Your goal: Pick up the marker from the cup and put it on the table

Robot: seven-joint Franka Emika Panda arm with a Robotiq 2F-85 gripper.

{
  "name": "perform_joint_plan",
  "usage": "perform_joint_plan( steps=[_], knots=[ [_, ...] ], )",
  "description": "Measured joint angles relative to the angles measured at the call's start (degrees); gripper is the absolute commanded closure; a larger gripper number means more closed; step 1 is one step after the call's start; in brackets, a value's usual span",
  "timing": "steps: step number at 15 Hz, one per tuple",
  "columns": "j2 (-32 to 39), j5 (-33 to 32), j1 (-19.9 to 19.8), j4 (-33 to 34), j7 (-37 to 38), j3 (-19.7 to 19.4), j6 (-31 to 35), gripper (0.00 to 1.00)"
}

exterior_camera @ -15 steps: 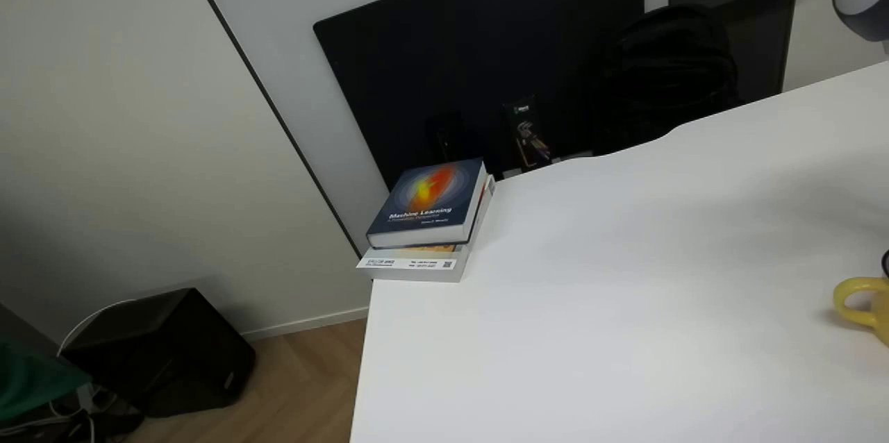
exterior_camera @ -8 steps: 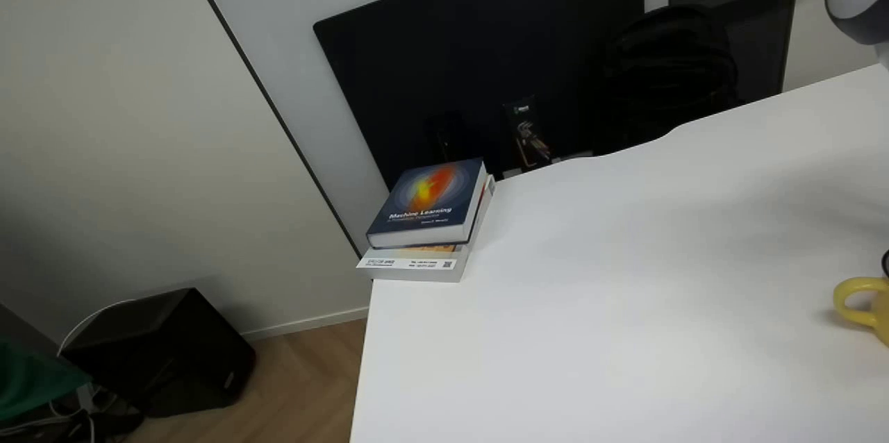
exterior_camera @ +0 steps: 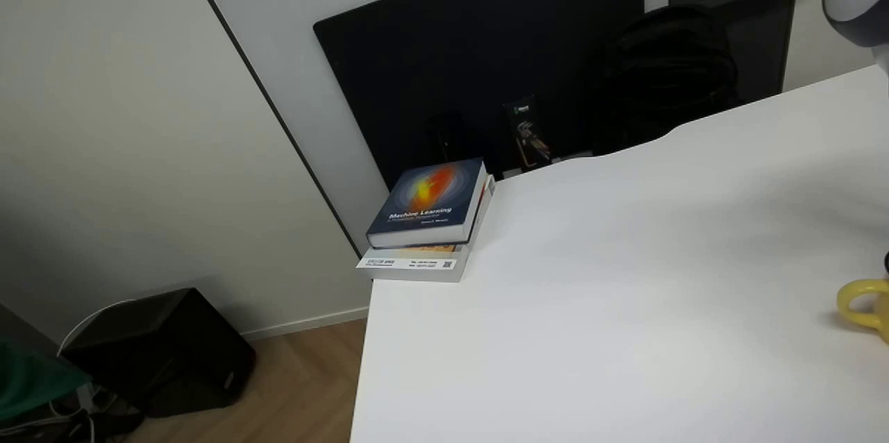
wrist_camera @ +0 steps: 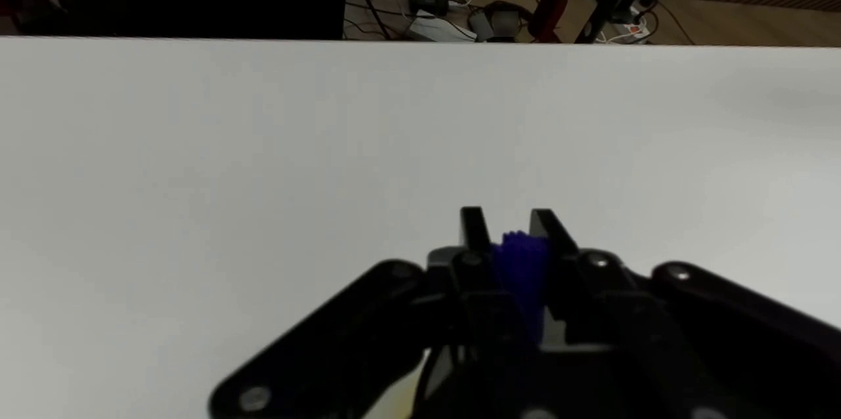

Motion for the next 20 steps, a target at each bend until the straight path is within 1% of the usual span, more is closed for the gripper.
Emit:
perform_joint_plan(
  steps=[1,2,4,8,18,19,20],
  knots=[
    [0.0,-0.05,0.01,0.01,0.2,-0.03,-0.1,0.95],
    [0.0,-0.06,0.01,0.01,0.26,-0.1,-0.18,1.0],
    [-0.01,-0.06,0.0,0.04,0.3,-0.23,-0.52,0.98],
    [-0.6,-0.06,0.0,0.5,0.3,-0.27,-1.44,0.98],
    [-7.63,-0.17,0.02,0.85,0.31,-0.3,-4.64,0.98],
    [-8.13,-0.22,0.02,0.85,0.31,-0.3,-4.91,0.67],
    [-8.52,-0.33,0.02,0.83,0.3,-0.3,-5.13,0.67]
  ],
)
